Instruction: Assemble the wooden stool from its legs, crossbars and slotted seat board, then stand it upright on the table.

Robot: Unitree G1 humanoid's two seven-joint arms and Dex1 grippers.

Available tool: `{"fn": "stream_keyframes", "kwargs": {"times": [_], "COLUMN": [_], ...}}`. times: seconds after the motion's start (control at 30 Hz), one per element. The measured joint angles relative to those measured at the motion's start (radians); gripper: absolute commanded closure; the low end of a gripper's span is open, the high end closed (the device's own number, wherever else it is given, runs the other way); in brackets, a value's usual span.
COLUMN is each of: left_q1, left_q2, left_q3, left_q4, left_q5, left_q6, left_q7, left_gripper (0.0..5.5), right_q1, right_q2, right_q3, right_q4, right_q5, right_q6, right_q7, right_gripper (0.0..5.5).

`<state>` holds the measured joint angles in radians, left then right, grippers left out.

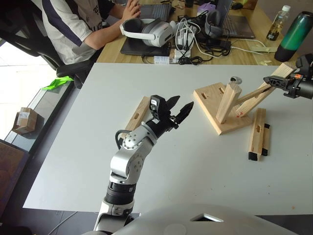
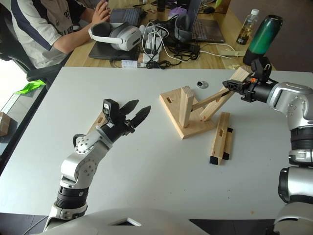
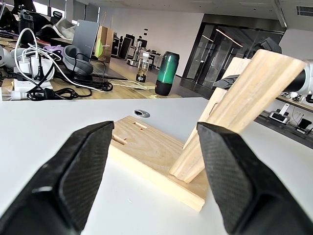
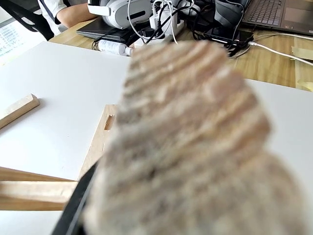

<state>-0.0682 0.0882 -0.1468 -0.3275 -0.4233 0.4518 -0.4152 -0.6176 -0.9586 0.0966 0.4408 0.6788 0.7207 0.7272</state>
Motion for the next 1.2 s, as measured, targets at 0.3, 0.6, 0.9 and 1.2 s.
{"fn": "stream_keyframes", "kwargs": {"times": [0.3, 0.6, 0.9, 1.2], "left_q1": [-0.001, -0.021, -0.040, -0.041], "left_q2": [0.011, 0.010, -0.031, -0.049], "left_q3": [0.005, 0.000, -0.042, -0.039], "left_q4": [-0.001, -0.003, 0.027, 0.035], "left_q5": [0.000, 0.000, 0.041, 0.038], "left_q6": [0.013, 0.029, -0.021, -0.033], "left_q7": [0.000, 0.010, 0.036, 0.037], "left_gripper": [2.38, 2.38, 2.38, 2.38], "right_q1": [0.028, 0.011, -0.166, -0.098], "right_q2": [0.016, 0.072, 0.118, 0.144], "right_q3": [-0.016, -0.068, -0.076, -0.169], "right_q4": [0.024, 0.236, 0.508, 0.459], "right_q5": [0.001, -0.042, -0.200, -0.202], "right_q6": [-0.076, -0.246, -0.373, -0.411], "right_q7": [0.035, 0.285, 0.449, 0.436], "right_gripper": [4.45, 4.50, 4.51, 4.51]}}
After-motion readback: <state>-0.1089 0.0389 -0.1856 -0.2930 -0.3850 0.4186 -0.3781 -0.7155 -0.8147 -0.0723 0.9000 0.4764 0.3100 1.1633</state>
